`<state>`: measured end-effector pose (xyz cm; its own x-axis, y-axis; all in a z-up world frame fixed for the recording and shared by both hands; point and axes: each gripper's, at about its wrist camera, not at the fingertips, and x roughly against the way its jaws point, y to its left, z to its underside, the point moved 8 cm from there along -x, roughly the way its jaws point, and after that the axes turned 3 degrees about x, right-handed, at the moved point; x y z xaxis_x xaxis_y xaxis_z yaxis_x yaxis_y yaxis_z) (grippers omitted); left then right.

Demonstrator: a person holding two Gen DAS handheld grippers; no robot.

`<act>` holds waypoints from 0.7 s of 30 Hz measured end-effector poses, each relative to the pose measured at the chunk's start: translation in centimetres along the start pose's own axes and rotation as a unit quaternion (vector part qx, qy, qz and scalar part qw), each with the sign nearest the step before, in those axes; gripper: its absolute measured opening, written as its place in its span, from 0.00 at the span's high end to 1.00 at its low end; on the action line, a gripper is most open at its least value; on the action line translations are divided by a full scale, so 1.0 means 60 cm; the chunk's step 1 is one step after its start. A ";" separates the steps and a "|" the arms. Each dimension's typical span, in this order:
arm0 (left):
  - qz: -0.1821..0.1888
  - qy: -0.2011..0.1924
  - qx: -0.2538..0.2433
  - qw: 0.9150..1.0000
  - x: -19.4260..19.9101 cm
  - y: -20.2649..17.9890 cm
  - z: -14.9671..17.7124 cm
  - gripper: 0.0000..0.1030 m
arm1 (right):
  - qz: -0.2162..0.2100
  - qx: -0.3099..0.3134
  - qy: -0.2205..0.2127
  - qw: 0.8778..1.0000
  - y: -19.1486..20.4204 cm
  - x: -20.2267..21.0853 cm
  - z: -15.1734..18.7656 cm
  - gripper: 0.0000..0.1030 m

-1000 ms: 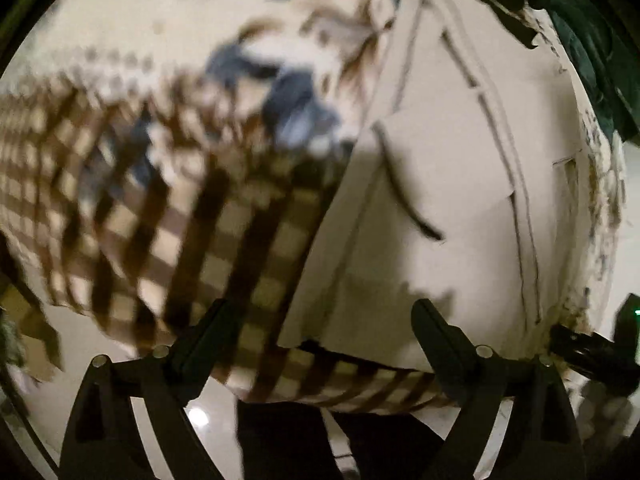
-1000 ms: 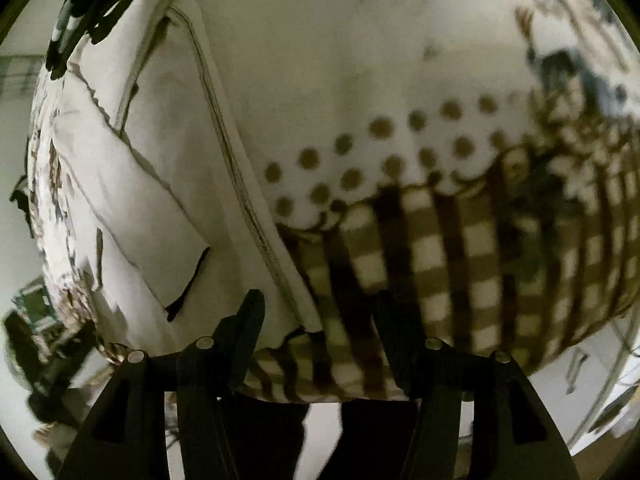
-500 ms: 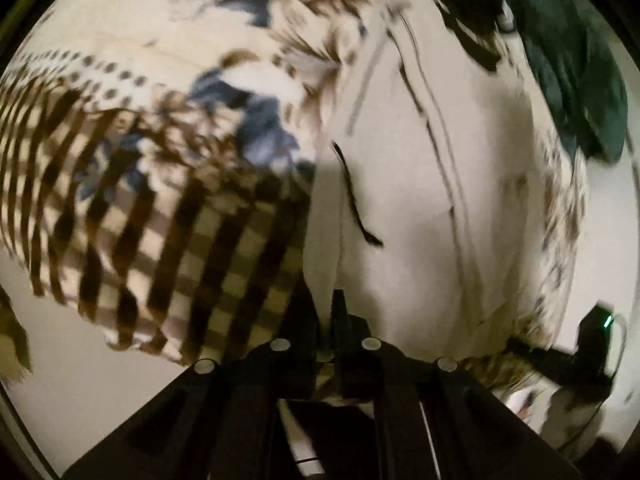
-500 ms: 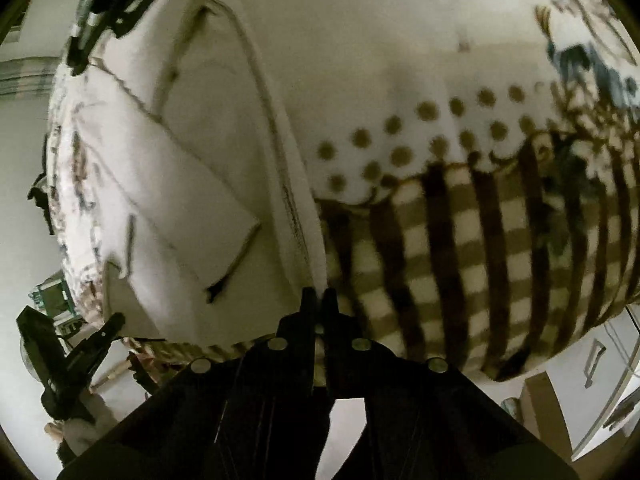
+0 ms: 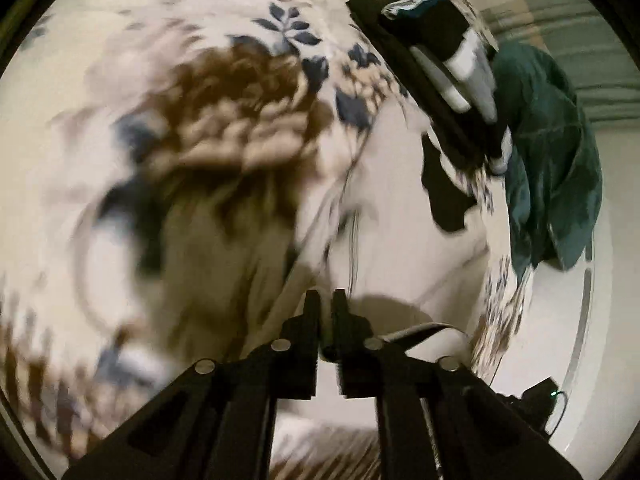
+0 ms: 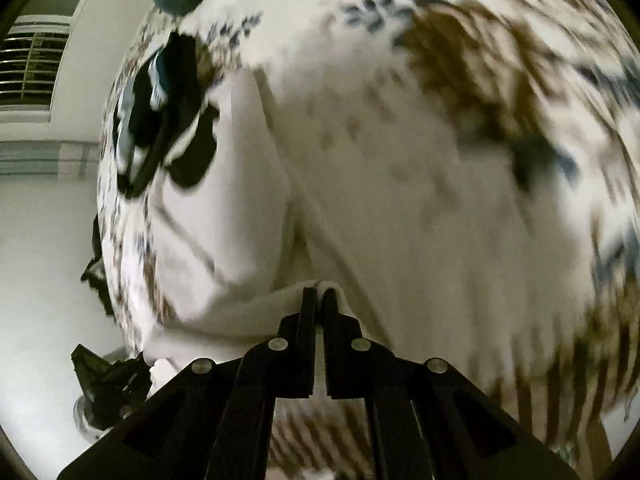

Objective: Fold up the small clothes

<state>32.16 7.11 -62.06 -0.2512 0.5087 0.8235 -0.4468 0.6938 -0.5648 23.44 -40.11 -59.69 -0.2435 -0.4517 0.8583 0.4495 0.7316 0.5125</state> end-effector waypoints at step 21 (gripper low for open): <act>-0.081 -0.036 -0.165 0.982 -0.053 -0.035 -0.012 0.98 | 0.110 0.080 -0.034 0.990 0.056 -0.107 -0.041 0.97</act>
<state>34.54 4.40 -63.55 -0.2656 0.3480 0.8991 -0.1867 0.8964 -0.4021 28.65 -36.02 -63.55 -0.2143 -0.2411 0.9465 0.3569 0.8827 0.3057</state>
